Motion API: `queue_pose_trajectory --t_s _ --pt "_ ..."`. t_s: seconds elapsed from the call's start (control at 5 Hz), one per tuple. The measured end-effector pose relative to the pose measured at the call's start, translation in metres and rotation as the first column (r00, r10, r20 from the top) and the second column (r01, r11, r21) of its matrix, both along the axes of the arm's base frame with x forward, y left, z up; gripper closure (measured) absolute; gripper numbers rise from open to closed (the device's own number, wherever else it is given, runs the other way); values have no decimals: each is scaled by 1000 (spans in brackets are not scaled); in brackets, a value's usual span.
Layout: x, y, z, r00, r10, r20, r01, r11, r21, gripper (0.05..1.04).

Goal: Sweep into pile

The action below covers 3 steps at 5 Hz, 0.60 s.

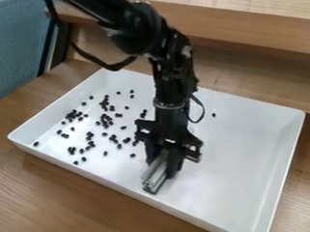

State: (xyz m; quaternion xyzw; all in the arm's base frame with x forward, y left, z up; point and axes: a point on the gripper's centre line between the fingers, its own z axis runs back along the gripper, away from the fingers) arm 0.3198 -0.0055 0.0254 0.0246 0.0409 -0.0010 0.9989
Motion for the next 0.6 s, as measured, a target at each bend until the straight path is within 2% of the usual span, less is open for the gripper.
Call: queue_pose_trajectory --t_s 0.2,0.4,0.6 --pt "2 14 1 1000 -24 2 24 1000 8 685" --pt "13 42 1 995 -98 29 98 995 0 685" --pt "26 57 0 974 -222 44 221 975 19 685"
